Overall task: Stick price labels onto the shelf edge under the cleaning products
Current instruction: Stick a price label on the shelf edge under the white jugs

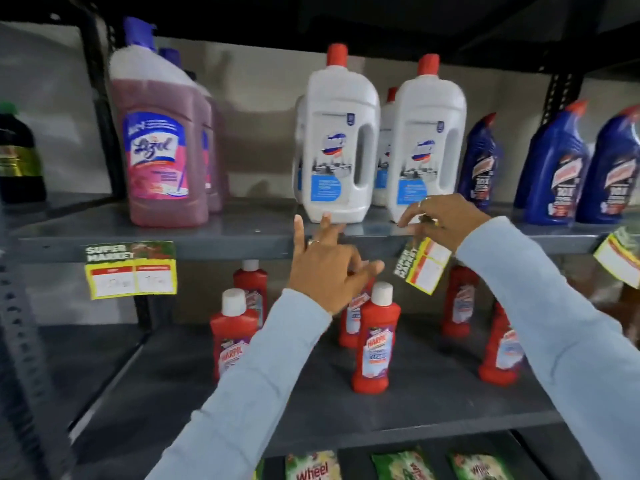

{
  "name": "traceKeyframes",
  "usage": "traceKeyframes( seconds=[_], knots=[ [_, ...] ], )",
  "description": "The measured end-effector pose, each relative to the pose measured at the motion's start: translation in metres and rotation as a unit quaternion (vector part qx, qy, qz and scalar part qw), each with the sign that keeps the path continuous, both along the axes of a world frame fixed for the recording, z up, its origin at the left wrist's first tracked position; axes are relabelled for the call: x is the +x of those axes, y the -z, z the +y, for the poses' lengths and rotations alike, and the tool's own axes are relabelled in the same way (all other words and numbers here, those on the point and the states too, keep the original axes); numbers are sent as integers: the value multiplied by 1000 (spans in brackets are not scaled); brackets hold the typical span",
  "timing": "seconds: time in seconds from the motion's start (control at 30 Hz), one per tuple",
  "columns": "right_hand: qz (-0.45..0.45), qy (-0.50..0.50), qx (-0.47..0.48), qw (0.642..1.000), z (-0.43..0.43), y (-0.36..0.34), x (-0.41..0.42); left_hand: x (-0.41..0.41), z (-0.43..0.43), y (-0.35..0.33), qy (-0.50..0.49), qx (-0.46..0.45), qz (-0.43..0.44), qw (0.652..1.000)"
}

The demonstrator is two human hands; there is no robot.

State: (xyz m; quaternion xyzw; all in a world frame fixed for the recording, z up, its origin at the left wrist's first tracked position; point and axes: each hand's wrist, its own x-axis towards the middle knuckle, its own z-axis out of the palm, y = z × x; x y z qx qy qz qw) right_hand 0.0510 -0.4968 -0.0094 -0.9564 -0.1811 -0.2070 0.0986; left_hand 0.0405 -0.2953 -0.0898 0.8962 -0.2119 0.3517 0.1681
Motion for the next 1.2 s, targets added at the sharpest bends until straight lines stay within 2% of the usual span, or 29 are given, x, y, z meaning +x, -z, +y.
traceKeyframes(
  seconds=[0.07, 0.27, 0.47, 0.53, 0.63, 0.73, 0.8, 0.87, 0.93, 1.03, 1.2],
  knots=[
    [-5, 1, -16, 1000, -7, 2, 9, 9, -27, 6, -45, 27, 5, 999],
    [-21, -27, -44, 998, -23, -7, 25, 17, -69, 4, -114, -67, 22, 991],
    [4, -70, -39, 997, -34, -9, 24, 10, -77, -5, -139, -105, 49, 983],
    [28, -104, 0, 994, -45, -5, 22, 5, -76, -10, -143, -89, 69, 983],
    [46, -147, 26, 988, -59, 24, 21, 0, -71, -7, -143, -18, 79, 986],
    [-4, -104, 107, 989, -63, 54, 23, -2, -75, -9, -180, 25, 61, 981],
    [11, -115, 189, 975, -63, 55, 27, 0, -73, -19, -185, 19, 80, 979],
    [65, -127, 288, 947, -64, 43, 27, 1, -72, -34, -175, -2, 108, 979],
    [106, -118, 342, 926, -65, 31, 28, 2, -70, -46, -165, -33, 129, 977],
    [132, -89, 367, 917, -63, 25, 29, 6, -71, -51, -163, -47, 135, 976],
    [97, -38, 373, 922, -55, 29, 34, 9, -70, -46, -162, -71, 119, 977]
  ],
)
